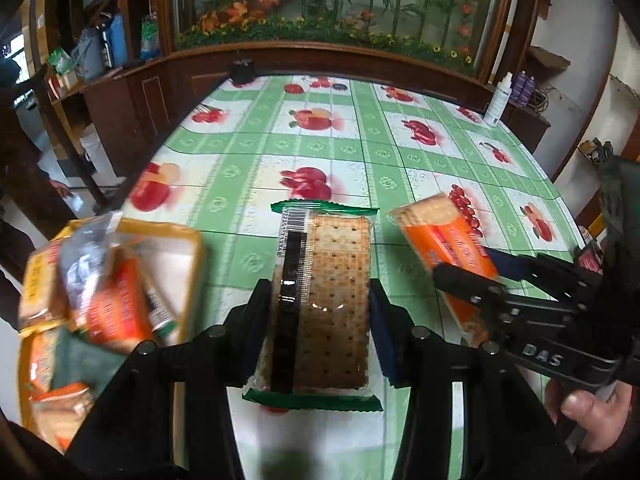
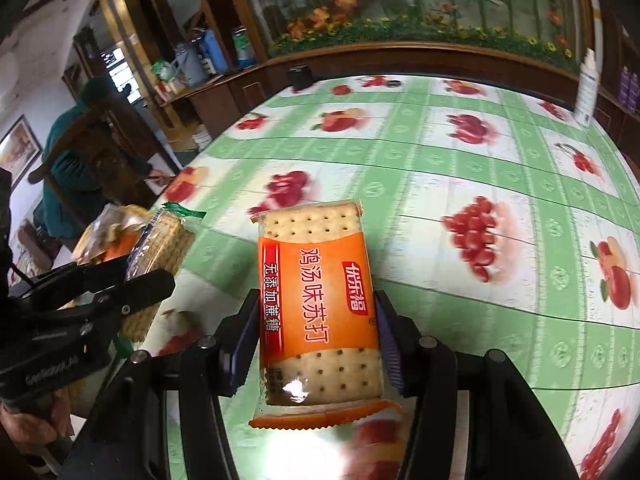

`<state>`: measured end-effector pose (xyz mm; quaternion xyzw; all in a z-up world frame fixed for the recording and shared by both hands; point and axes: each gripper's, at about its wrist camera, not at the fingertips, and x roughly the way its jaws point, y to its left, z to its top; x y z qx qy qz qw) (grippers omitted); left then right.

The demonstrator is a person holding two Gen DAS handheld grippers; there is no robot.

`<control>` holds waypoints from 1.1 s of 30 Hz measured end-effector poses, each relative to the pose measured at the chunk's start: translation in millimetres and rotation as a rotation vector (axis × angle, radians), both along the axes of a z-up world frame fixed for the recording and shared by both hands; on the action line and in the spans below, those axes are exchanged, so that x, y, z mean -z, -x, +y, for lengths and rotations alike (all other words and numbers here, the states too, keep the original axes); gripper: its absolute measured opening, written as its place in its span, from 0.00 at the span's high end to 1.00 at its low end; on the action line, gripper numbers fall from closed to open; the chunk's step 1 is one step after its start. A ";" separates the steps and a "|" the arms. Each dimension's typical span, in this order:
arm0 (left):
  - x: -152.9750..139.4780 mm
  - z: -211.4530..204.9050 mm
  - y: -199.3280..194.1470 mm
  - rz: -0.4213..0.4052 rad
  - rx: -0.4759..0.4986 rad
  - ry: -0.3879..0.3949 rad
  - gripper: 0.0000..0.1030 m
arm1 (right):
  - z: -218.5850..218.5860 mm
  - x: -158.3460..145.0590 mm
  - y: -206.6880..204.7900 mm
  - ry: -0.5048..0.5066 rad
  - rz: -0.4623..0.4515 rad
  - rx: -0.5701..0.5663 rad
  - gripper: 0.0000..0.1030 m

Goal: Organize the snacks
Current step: 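Carry both cracker packs over the box and lower them inside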

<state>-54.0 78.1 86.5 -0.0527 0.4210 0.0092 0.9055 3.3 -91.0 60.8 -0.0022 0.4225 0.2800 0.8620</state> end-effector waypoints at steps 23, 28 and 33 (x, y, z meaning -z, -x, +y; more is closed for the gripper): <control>-9.3 153.8 110.5 -0.055 -0.332 -0.026 0.52 | 165.0 -26.1 67.2 -0.026 -0.072 -0.344 0.48; -5.7 171.8 118.7 -0.055 -0.375 -0.039 0.52 | 188.4 -24.2 74.6 -0.019 -0.071 -0.393 0.48; 2.4 183.2 121.1 -0.041 -0.402 -0.048 0.52 | 205.3 -22.3 79.4 -0.014 -0.065 -0.426 0.48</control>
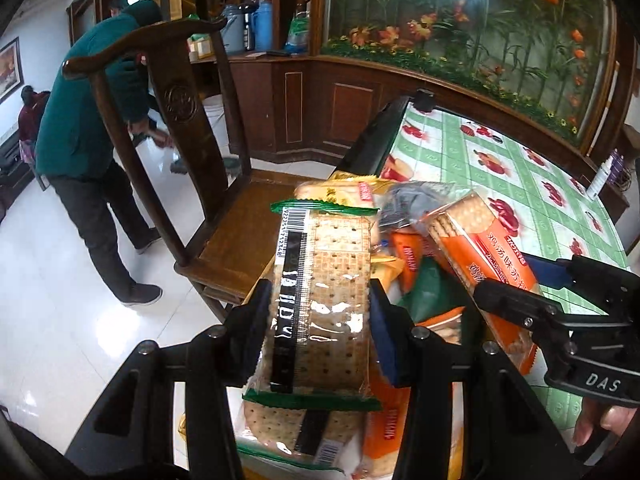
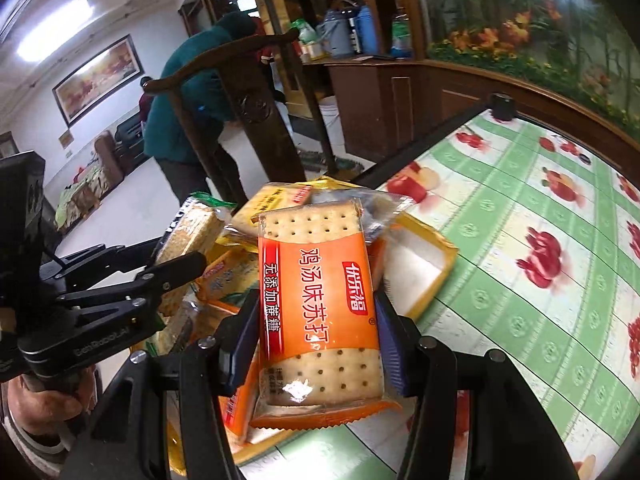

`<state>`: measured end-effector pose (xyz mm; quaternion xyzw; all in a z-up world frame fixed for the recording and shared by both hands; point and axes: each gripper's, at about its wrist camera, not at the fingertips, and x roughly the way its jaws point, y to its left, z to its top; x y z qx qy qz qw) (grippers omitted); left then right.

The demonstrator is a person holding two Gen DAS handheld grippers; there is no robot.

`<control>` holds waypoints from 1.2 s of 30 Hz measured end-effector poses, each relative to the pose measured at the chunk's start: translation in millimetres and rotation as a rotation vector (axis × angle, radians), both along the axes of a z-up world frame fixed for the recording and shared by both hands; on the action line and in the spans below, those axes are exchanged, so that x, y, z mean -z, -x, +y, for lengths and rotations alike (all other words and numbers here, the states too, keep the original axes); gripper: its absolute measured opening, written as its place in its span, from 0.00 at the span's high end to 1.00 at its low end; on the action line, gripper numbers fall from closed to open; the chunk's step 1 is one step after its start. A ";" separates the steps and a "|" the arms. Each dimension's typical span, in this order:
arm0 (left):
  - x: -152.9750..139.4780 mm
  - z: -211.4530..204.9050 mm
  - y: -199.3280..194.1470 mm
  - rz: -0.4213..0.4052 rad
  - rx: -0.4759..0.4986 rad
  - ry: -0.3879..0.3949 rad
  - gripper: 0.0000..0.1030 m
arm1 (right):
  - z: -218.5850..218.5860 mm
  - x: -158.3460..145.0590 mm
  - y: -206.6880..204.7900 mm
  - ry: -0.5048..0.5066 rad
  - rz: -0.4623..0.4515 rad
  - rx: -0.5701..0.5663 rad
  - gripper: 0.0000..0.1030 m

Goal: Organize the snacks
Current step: 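Carry both cracker packs over the box and lower them inside, then open both grippers to release the cracker packs into the box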

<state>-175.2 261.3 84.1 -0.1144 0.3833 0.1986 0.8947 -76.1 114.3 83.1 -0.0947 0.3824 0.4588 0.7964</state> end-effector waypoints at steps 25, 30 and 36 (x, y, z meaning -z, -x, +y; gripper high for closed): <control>23.0 3.2 -9.0 0.065 0.006 -0.045 0.53 | 34.7 27.7 6.3 0.081 0.048 -0.117 0.46; 20.4 5.7 -8.2 0.059 0.002 -0.038 0.49 | 22.7 21.5 1.5 0.001 0.106 -0.093 0.32; 12.1 3.7 -3.5 0.030 -0.030 -0.076 0.25 | 13.7 12.7 6.2 -0.006 0.060 -0.066 0.29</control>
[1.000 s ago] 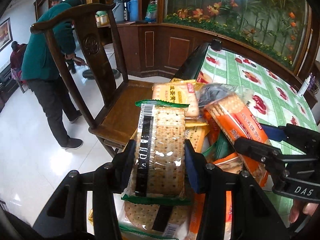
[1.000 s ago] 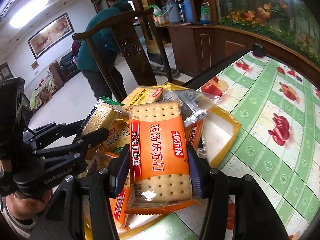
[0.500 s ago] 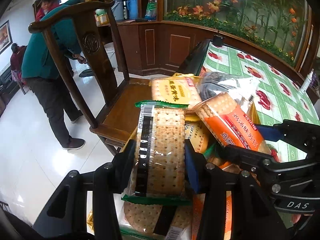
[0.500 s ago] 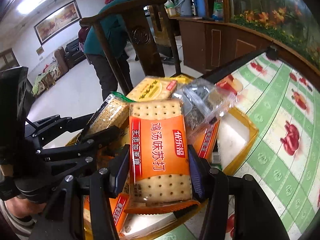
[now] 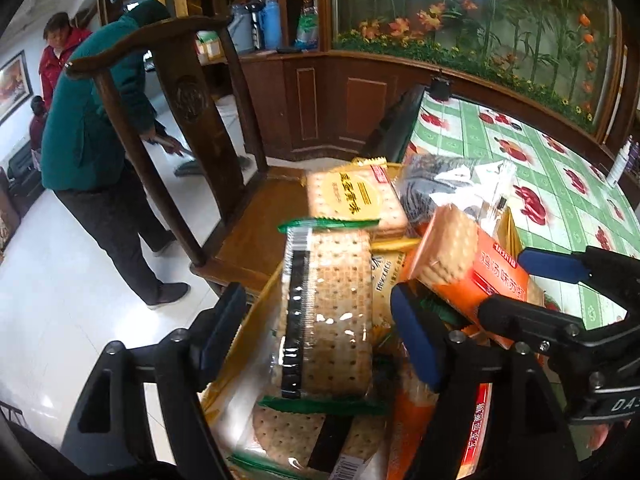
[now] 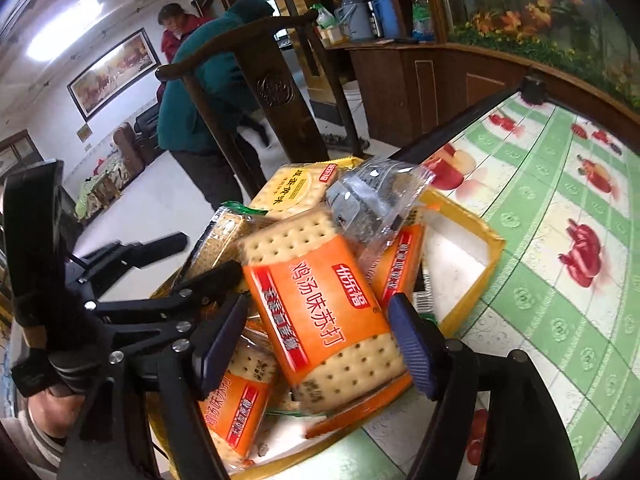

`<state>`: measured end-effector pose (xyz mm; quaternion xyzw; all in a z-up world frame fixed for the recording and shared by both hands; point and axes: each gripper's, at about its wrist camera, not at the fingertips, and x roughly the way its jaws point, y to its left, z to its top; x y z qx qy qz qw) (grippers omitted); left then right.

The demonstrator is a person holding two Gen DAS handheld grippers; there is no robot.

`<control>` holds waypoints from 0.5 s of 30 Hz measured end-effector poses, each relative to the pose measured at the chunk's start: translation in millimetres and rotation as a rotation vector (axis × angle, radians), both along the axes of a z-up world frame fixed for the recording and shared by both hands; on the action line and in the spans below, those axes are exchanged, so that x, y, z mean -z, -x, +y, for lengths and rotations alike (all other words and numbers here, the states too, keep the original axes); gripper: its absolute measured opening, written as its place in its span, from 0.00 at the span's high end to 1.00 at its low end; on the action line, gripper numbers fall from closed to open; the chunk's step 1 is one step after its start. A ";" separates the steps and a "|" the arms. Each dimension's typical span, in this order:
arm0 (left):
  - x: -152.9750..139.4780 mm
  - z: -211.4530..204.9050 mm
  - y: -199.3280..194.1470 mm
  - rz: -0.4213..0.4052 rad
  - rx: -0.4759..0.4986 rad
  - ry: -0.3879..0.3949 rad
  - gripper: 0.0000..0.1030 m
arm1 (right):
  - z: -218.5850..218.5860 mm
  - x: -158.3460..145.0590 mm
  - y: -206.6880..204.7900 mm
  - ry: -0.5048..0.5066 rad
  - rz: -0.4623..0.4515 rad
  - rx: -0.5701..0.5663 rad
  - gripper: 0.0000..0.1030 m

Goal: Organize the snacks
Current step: 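Open both grippers to release the cracker packs into the box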

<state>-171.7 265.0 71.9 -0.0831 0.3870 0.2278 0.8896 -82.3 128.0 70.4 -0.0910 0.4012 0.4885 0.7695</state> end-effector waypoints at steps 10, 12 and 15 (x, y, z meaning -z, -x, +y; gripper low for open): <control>-6.3 -6.9 6.2 -0.067 -0.021 -0.034 0.16 | -18.9 -1.9 -4.5 -0.032 -0.045 0.061 0.29; -10.0 -7.9 7.4 -0.092 -0.030 -0.041 0.13 | -25.0 -5.8 -4.2 -0.028 -0.080 0.087 0.29; -15.4 -9.1 9.2 -0.123 -0.043 -0.050 0.09 | -34.0 -9.5 -4.4 -0.033 -0.118 0.122 0.28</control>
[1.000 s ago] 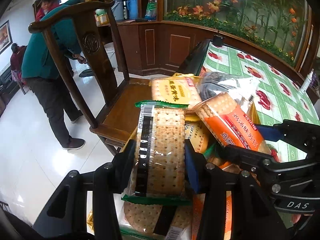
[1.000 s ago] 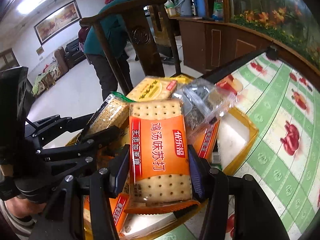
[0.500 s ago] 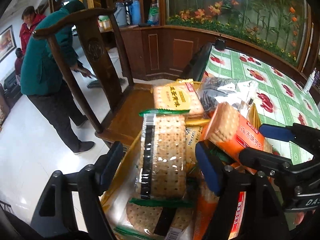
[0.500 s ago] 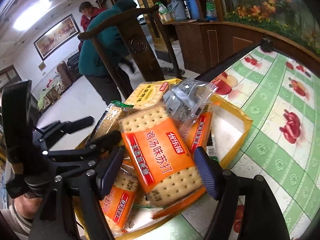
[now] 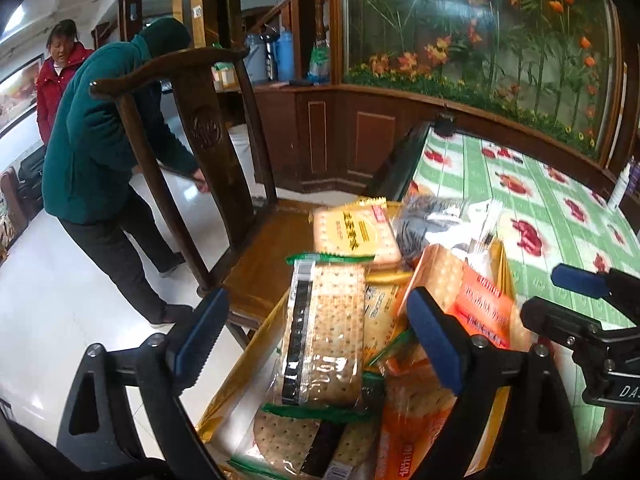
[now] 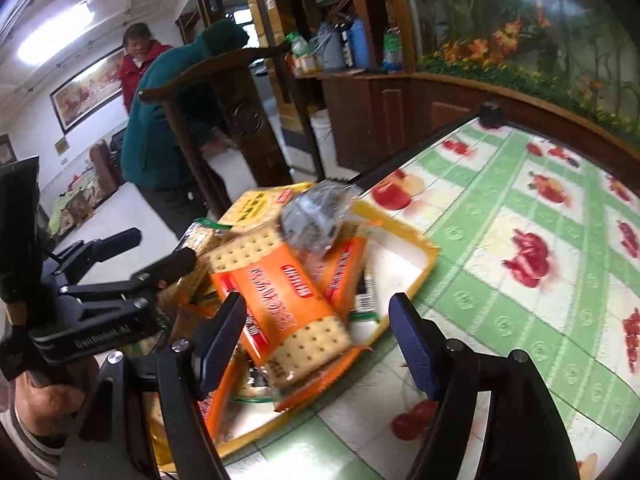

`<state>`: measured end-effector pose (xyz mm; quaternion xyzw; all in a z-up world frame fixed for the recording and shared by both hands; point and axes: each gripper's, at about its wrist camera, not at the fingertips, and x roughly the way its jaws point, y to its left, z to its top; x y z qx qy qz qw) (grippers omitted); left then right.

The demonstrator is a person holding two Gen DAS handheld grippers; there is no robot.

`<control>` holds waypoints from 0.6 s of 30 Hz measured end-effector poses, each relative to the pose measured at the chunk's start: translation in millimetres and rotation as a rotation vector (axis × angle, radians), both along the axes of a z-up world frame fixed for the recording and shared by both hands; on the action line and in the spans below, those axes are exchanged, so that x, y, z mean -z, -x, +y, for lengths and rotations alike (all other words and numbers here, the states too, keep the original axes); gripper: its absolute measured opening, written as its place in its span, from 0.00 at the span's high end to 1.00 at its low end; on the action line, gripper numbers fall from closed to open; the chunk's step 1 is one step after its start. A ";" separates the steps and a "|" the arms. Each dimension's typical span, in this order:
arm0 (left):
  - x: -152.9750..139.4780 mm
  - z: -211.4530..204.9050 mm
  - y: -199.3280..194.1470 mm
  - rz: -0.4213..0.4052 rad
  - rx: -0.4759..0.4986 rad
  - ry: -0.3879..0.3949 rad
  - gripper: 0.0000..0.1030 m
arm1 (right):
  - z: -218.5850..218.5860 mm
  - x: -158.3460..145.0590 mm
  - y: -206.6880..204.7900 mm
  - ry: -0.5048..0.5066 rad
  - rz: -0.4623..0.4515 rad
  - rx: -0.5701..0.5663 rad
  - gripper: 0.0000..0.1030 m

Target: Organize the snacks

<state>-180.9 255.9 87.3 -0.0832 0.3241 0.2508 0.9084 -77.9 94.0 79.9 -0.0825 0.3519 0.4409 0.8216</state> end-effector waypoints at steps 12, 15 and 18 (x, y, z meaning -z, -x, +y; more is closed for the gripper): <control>-7.8 -23.8 -11.0 -0.073 0.029 -0.018 0.09 | -36.9 -6.8 0.9 0.014 -0.132 0.177 0.23; -8.4 -29.8 -13.1 -0.093 0.043 -0.008 0.08 | -45.5 -6.8 3.2 0.009 -0.153 0.204 0.22; -8.6 -41.0 -15.0 -0.087 0.019 -0.068 0.07 | -49.5 -5.5 4.4 0.019 -0.164 0.213 0.22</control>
